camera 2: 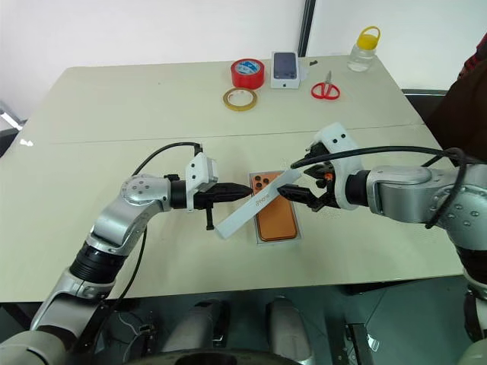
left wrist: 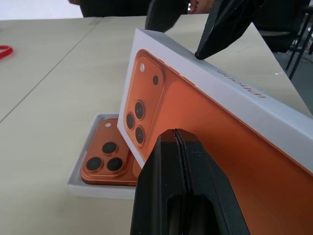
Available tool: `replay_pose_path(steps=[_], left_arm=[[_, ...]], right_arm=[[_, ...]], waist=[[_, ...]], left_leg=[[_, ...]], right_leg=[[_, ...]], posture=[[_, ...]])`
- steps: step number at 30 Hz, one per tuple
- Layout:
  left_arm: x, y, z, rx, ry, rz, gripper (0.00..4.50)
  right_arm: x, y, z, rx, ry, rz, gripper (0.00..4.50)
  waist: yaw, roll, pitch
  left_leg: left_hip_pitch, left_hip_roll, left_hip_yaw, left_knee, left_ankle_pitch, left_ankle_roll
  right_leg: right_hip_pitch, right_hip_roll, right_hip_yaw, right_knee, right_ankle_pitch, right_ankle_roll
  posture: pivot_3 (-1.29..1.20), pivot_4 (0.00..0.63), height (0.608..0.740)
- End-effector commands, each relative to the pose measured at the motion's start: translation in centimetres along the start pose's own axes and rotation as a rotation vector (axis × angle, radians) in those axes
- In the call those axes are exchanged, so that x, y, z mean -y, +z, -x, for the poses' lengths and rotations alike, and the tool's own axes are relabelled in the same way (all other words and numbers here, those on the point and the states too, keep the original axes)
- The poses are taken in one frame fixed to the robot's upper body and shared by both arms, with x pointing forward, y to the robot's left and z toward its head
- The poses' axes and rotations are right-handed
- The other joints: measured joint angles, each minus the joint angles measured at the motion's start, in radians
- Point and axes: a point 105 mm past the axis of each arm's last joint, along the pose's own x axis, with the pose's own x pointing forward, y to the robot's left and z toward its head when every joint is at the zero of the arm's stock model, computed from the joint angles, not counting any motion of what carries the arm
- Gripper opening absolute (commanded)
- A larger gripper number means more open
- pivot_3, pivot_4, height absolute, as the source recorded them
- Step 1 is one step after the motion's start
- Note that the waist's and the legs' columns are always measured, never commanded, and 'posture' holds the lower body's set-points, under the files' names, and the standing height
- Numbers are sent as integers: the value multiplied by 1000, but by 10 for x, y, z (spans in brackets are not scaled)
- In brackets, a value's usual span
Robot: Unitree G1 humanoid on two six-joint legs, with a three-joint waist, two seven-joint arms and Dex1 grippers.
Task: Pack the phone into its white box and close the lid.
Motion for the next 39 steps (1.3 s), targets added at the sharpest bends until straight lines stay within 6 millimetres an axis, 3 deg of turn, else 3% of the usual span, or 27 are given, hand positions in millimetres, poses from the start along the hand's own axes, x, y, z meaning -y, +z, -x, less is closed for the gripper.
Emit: replay_pose_path(steps=[1,7,15,22,25,32,39], left_arm=[[5,9,-4,33,-10,-24,0],[5,6,-3,21,13,-10,0],[-3,6,8,24,80,13,0],[-46,11,36,12,281,37,0],[-55,7,43,-19,316,46,0],[-52,-16,39,-135,263,37,0],[-34,-34,16,-219,142,38,0]], right_arm=[[17,-30,-14,-132,-94,48,4470],[33,-39,-24,-176,-183,191,4470],[43,-38,-15,-180,-189,355,4470],[42,-27,-7,-150,-183,393,4470],[41,-22,-5,-134,-189,380,3671],[37,-11,4,-130,-172,409,95],[19,-22,-3,-180,-96,459,33]], waist=[[-1,-1,-1],[-4,-3,-5],[25,0,-4],[25,0,-4],[26,0,-4],[27,0,-4],[26,0,-4]], left_leg=[[3,0,0,-1,0,0],[5,1,0,-2,0,0],[-10,0,0,0,0,-1],[-11,0,0,1,0,-1],[-11,0,0,1,0,-1],[-11,-1,0,0,0,-1],[-12,-1,0,1,0,-1]], right_leg=[[3,0,0,-1,0,0],[4,1,0,-1,0,-1],[-11,0,1,1,0,0],[-13,0,1,1,0,0],[-13,0,1,1,0,0],[-13,0,1,1,0,0],[-13,-1,1,1,0,0]], posture=[[0,150,740],[0,150,740],[0,150,740],[0,150,740],[0,150,740],[0,150,740],[0,150,740]])
